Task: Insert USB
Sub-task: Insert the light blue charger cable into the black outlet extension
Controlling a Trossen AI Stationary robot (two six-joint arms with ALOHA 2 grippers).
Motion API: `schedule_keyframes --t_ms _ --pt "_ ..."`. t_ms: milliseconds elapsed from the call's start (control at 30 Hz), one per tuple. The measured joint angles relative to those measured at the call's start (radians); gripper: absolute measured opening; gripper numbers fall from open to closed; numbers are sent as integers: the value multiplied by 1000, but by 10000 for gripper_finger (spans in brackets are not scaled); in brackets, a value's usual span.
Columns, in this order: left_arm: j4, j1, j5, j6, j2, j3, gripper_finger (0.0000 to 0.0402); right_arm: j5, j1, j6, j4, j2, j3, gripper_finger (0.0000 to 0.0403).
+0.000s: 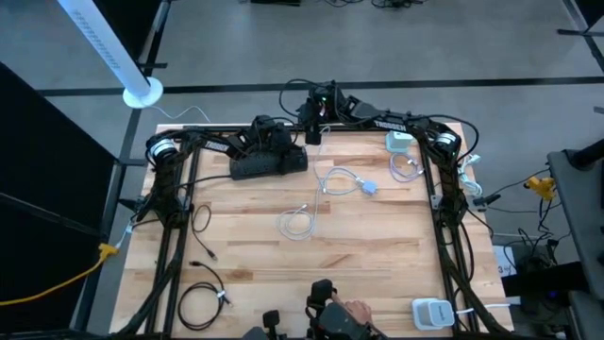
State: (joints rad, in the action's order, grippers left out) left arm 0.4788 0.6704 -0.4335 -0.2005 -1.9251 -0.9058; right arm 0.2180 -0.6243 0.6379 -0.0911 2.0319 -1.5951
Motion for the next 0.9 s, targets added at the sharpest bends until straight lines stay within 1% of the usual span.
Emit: schedule_keyframes --t_ms 167,300,400,633,733,900 --pt "-8 4 6 1 6 -4 1 0 0 -10 -1 0 0 205" --pt "-37 7 66 8 8 -18 0 0 0 -22 -1 0 0 205" --pt "-39 16 74 26 8 -18 0 0 0 -26 -1 0 0 204" --pt "-56 21 75 33 8 -18 0 0 3 -37 -1 0 0 208" --pt "-63 22 54 49 13 -18 0 0 3 -37 -1 0 0 206" --pt "-80 21 51 52 32 -17 0 0 3 -37 -2 0 0 204"
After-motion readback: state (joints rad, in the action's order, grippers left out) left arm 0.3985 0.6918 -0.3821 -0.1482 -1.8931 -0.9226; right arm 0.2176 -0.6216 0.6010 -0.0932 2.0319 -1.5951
